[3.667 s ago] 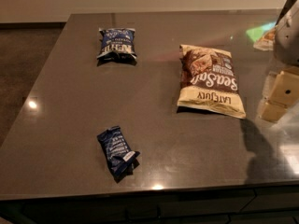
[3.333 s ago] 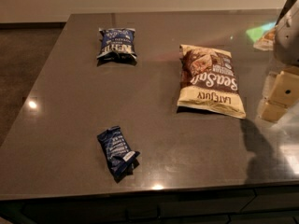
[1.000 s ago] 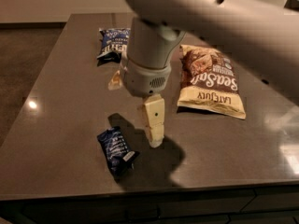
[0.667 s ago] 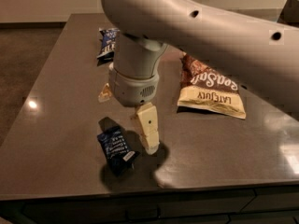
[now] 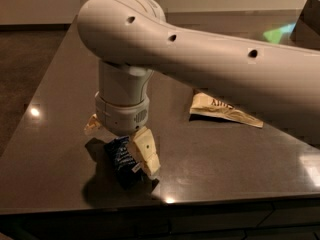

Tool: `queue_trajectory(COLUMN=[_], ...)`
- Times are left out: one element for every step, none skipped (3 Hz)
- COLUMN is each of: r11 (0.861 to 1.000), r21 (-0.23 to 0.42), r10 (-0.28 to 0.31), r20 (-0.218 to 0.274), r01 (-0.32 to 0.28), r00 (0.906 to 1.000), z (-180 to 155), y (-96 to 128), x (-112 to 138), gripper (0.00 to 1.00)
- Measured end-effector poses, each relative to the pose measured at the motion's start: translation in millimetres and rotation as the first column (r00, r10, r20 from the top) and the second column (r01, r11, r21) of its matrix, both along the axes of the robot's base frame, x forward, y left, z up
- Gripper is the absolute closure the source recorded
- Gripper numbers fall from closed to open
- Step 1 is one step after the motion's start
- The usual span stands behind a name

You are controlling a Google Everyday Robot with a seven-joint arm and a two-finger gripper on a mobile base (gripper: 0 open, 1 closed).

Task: Move rxbar blueberry near brown chip bag

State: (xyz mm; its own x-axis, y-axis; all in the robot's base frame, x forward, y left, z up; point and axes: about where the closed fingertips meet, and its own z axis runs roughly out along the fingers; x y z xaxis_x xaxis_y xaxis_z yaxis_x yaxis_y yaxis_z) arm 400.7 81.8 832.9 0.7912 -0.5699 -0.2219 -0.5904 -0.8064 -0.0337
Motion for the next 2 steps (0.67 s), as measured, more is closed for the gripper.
queue_trajectory(r11=[0.999, 0.998], r21=[-0.001, -0.006], r10=[0.047, 0.057], r20=[-0.010, -0.009], r01=[-0.047, -0.057], r00=[0.9988, 0.9983], z=[-7.1, -9.2], y=[7.5, 8.4], x=[-4.3, 2.5], gripper=[0.24, 0.46])
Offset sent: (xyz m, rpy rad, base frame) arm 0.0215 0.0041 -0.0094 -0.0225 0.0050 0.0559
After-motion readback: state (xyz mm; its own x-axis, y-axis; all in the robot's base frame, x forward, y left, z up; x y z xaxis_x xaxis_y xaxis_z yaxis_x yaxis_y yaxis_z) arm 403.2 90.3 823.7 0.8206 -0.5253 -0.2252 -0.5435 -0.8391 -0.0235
